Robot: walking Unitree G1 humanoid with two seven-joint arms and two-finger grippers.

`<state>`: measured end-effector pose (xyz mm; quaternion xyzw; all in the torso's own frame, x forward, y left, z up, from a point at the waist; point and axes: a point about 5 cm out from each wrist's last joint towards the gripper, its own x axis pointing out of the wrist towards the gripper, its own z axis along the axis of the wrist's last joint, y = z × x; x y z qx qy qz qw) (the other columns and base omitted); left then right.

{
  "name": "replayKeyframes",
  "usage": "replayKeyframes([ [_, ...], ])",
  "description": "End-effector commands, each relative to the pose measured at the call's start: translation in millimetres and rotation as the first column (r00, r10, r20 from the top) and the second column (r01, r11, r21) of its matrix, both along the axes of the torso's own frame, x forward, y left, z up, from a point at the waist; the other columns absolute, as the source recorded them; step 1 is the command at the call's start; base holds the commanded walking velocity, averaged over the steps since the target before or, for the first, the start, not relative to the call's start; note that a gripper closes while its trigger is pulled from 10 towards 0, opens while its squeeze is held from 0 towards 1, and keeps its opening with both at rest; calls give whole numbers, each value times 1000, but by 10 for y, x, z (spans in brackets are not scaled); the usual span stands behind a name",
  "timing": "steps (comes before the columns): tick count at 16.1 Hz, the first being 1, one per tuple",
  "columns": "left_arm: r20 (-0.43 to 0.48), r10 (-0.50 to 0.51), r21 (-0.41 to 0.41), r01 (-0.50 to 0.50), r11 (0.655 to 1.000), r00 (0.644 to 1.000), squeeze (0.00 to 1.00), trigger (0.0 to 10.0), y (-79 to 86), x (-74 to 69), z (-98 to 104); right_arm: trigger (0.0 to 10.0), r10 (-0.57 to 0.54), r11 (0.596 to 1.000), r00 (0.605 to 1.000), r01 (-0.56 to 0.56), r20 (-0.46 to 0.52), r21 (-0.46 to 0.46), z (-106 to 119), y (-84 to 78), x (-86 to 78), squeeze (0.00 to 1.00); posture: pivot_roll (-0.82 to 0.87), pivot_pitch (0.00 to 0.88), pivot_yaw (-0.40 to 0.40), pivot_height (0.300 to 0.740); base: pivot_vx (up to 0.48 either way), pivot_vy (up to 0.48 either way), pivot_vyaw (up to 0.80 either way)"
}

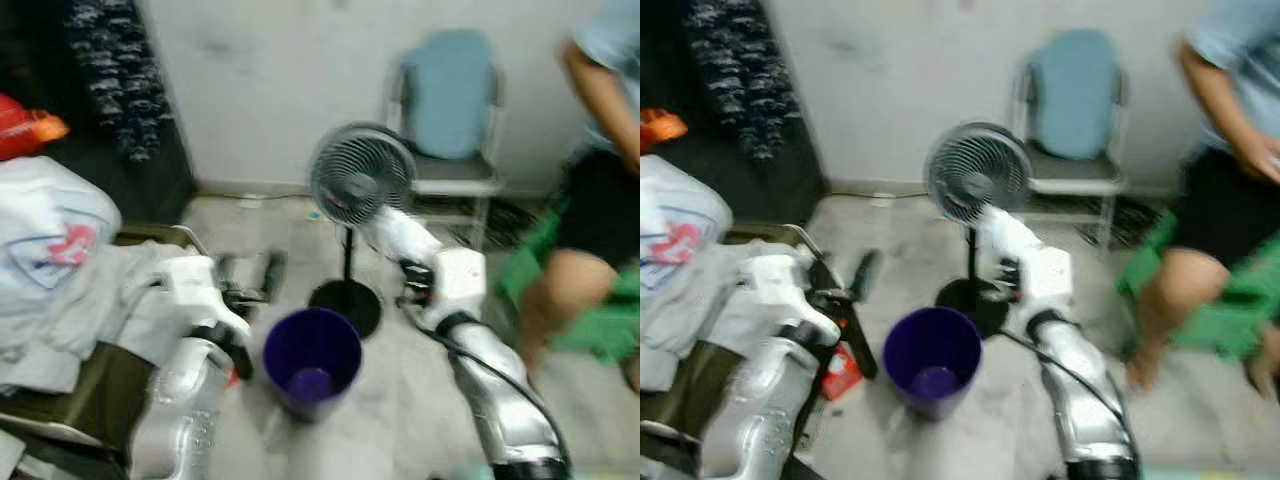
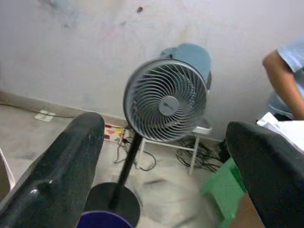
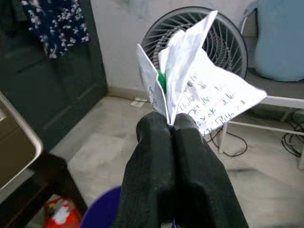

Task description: Clean up the room

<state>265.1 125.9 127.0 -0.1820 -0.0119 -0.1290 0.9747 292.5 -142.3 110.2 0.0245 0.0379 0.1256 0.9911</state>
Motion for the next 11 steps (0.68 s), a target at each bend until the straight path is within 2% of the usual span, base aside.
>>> replayKeyframes([
  [1, 6, 49, 19, -49, 999, 999, 0, 10000, 148, -3, 16, 10000, 45, 999, 998, -46, 36, 19, 88, 169, 31, 0, -44, 0, -21, 740, 405, 0, 0],
  [4, 4, 50, 21, -51, 998, 999, 0, 10000, 155, -2, 14, 10000, 44, 999, 998, -44, 36, 18, 87, 174, 33, 0, -43, 0, -21, 740, 398, 0, 0],
  [8, -6, 58, 32, -58, 998, 998, 0, 10000, 165, 0, 4, 10000, 39, 999, 999, -40, 35, 20, 81, 172, 35, 0, -43, 0, -19, 740, 290, 0, 709],
  [11, -35, 113, 38, -111, 993, 993, 0, 10000, 202, 19, -26, 10000, 35, 999, 999, -36, 35, 25, 82, 170, 36, 0, -42, 0, -18, 740, 0, 0, 0],
])
